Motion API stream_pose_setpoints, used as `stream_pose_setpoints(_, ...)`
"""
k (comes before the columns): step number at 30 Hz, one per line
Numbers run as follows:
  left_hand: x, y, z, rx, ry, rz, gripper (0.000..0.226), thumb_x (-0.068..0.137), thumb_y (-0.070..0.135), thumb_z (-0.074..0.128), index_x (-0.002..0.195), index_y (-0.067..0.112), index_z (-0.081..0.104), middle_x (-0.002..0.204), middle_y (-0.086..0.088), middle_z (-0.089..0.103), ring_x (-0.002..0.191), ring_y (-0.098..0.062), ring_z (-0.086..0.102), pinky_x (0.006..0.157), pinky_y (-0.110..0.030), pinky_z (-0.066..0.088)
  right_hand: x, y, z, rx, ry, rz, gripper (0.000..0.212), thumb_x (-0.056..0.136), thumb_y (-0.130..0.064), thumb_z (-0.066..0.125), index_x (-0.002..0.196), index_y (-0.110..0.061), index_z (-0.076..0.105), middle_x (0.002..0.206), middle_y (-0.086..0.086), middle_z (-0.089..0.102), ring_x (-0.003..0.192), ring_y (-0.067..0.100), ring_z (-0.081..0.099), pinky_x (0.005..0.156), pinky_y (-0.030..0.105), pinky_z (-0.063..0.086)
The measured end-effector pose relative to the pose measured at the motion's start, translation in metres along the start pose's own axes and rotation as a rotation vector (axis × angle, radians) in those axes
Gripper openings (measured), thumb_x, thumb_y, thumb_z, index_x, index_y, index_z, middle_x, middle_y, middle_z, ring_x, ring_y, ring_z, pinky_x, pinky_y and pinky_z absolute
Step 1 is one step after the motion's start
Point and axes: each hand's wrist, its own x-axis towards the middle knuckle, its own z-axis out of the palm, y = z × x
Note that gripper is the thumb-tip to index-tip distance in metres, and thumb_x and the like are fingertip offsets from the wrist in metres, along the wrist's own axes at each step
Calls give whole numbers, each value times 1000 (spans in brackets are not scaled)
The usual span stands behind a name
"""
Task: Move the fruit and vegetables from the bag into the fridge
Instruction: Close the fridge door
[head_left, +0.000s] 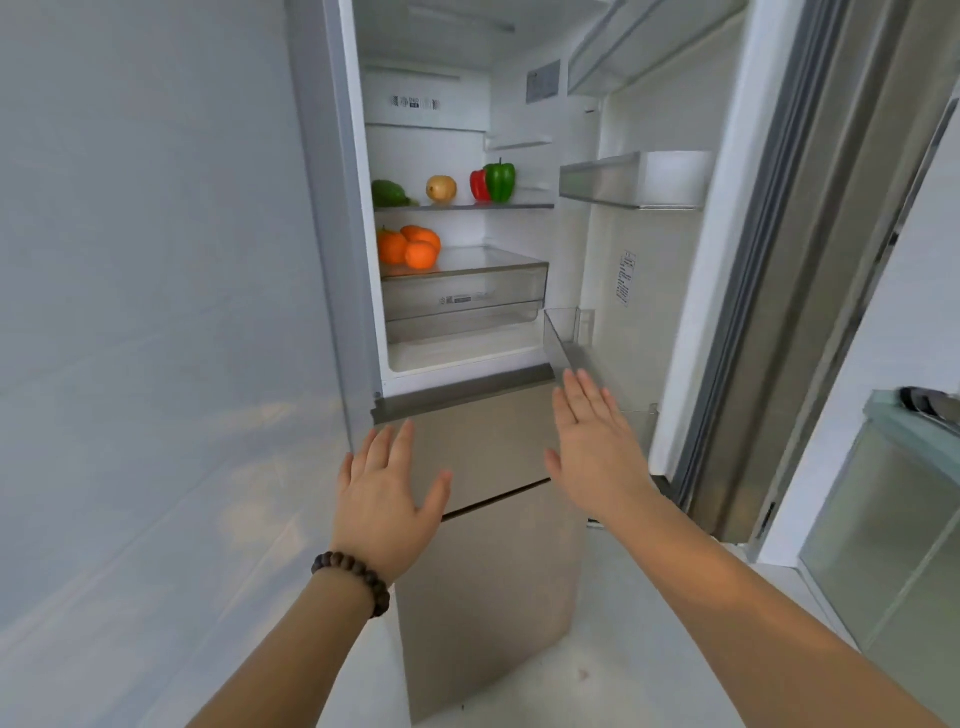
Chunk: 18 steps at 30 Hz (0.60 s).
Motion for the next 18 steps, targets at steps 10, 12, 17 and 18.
stream_pose_setpoints(10,8,-10,-7,-35,0,-49,80,83,64,21,149,19,16,154,-5,24,144,-21,14,119,-40,11,-3,-16,-3,-308,182,-201,61,84,-23,53,137,1,38,150,18,30,142,30,19,116,46,3)
stream_pose_setpoints(12,13,-11,-4,-32,15,-63,79,85,65,23,148,18,17,154,-6,26,144,-21,14,118,-41,12,6,-19,6,-444,131,-306,59,94,-25,36,144,1,19,155,19,10,144,33,0,116,48,-12)
stream_pose_setpoints(17,31,-15,1,8,45,-136,90,75,70,9,148,18,19,154,-5,26,144,-21,15,118,-40,12,36,-34,22,-626,186,-568,55,96,-26,24,143,3,17,155,23,6,143,38,-7,109,49,-20)
stream_pose_setpoints(18,35,-17,0,9,50,-157,88,77,69,12,148,18,18,154,-5,26,144,-21,15,118,-40,11,42,-37,26,-621,212,-582,55,96,-26,24,142,4,22,154,23,10,143,38,-4,111,50,-18)
